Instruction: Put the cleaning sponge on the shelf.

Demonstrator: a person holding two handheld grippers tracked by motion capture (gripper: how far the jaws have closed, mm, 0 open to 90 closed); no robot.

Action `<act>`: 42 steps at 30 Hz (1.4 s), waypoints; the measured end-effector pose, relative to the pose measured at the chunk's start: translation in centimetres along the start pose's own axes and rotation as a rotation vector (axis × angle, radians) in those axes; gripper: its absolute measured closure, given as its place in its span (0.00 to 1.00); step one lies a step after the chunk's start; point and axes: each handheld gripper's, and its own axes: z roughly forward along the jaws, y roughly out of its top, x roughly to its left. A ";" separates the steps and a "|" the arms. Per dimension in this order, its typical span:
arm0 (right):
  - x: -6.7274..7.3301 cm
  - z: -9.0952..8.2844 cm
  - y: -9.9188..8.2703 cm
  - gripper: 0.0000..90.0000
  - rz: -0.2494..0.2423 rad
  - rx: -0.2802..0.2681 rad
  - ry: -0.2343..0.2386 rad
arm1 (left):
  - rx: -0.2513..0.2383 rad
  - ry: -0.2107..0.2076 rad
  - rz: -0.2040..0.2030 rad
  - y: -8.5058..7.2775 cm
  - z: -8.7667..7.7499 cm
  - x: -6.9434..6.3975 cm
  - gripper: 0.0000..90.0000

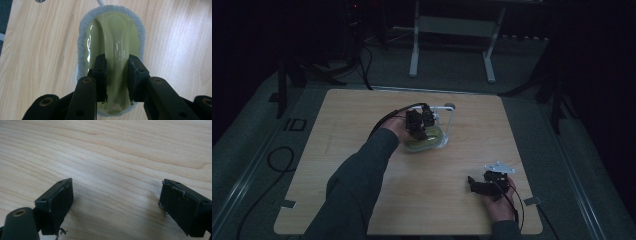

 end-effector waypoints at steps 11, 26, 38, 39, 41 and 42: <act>0.0 0.0 0.0 0.13 0.000 0.000 0.001 | 0.015 0.037 0.028 0.6 0.7 -0.1 0.80; 0.0 0.0 0.0 0.13 0.000 0.000 0.000 | 0.039 0.077 0.101 1.1 2.0 -0.2 0.80; 0.0 0.0 0.0 0.13 0.000 0.000 0.000 | 0.044 0.095 0.125 1.4 2.9 -0.1 0.80; 0.0 0.0 0.0 0.13 0.000 0.000 0.001 | 0.043 0.094 0.125 1.4 3.0 -0.1 0.80; 0.0 0.0 0.0 0.13 -0.001 0.000 0.000 | 0.043 0.091 0.126 1.5 3.1 -0.1 0.80; 0.0 0.0 0.0 0.13 -0.001 0.000 0.000 | 0.047 0.087 0.132 1.5 3.2 0.0 0.80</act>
